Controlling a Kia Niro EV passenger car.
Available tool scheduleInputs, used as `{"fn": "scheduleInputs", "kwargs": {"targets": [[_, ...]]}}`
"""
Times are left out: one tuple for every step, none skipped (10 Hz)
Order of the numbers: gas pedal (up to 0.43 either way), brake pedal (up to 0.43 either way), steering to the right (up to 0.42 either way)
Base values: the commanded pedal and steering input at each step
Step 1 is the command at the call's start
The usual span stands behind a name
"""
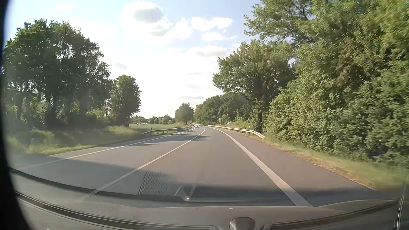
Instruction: Follow the waypoints while adhering to traffic rules and regulations
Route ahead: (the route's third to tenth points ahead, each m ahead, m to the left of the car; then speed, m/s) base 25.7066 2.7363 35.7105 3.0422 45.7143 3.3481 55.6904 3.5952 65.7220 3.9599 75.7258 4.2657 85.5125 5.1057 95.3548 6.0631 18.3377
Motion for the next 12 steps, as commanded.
{"fn": "scheduleInputs", "kwargs": {"targets": [[0.177, 0.006, -0.004], [0.177, 0.006, -0.004], [0.177, 0.006, -0.004], [0.177, 0.006, -0.003], [0.177, 0.006, -0.003], [0.177, 0.006, -0.003], [0.177, 0.006, -0.003], [0.177, 0.006, -0.002], [0.177, 0.006, -0.002], [0.177, 0.006, 0.000], [0.177, 0.006, 0.001], [0.177, 0.006, 0.001]]}}
